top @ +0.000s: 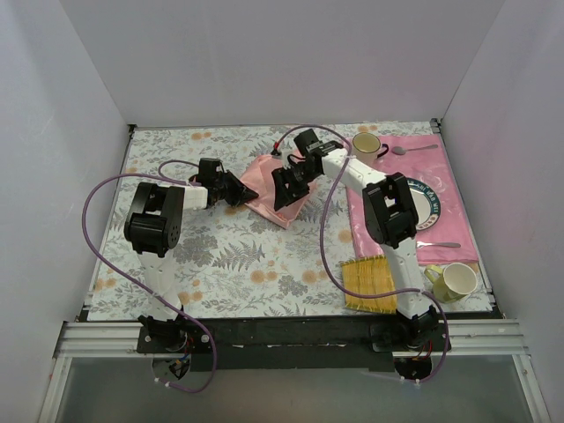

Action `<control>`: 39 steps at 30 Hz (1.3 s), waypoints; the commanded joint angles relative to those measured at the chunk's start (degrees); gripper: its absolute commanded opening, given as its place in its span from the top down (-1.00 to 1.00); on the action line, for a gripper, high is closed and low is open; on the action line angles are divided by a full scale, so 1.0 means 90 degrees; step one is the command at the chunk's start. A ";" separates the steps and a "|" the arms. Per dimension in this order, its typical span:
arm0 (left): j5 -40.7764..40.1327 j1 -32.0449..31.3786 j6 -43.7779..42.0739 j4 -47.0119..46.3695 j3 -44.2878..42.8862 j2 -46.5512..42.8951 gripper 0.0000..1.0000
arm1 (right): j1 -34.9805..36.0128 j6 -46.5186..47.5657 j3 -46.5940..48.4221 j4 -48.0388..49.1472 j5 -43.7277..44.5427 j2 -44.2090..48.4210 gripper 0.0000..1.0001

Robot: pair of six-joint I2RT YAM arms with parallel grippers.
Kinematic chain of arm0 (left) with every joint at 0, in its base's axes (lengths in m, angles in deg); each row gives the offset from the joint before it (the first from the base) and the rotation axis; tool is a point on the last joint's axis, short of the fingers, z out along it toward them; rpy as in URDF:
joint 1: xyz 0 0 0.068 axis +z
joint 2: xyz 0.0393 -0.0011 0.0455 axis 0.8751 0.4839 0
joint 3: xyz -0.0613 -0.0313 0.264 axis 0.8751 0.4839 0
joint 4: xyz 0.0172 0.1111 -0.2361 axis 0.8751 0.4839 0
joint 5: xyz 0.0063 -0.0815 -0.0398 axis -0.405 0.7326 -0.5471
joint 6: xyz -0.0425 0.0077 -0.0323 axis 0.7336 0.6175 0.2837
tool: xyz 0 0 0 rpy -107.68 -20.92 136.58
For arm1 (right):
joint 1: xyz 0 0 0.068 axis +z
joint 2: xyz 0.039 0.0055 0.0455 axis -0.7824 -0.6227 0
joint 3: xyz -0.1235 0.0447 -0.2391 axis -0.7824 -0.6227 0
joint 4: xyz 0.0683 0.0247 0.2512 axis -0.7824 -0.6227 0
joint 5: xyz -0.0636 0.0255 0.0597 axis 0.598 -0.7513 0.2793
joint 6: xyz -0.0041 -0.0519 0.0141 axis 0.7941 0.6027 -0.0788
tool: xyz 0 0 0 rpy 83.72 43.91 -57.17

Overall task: Fold the napkin, place the utensils inside, and roll it up
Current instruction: Roll the napkin with the utensil

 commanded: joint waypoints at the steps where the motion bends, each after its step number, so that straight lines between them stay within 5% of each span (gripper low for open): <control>1: -0.0384 0.0004 -0.0356 0.1132 0.0125 0.0400 1.00 | 0.0246 0.0383 -0.0319 -0.0035 0.0462 0.0431 -0.32; 10: -0.0403 0.0004 -0.0385 0.1200 -0.0022 0.0498 1.00 | 0.0383 0.0383 -0.0319 -0.0112 0.0648 0.0255 -0.15; 14: -0.0393 0.0004 -0.0395 0.1210 -0.0071 0.0527 1.00 | 0.0363 0.0393 -0.0368 -0.0093 0.0990 0.0246 0.24; 22: -0.0384 0.0034 -0.0453 0.1269 -0.0149 0.0595 1.00 | 0.0363 0.0480 -0.0221 -0.0220 0.1624 0.0119 0.69; 39: -0.0325 0.0092 -0.0512 0.1512 -0.0354 0.0761 1.00 | 0.0510 0.0364 -0.0642 0.0288 0.2796 0.0157 0.90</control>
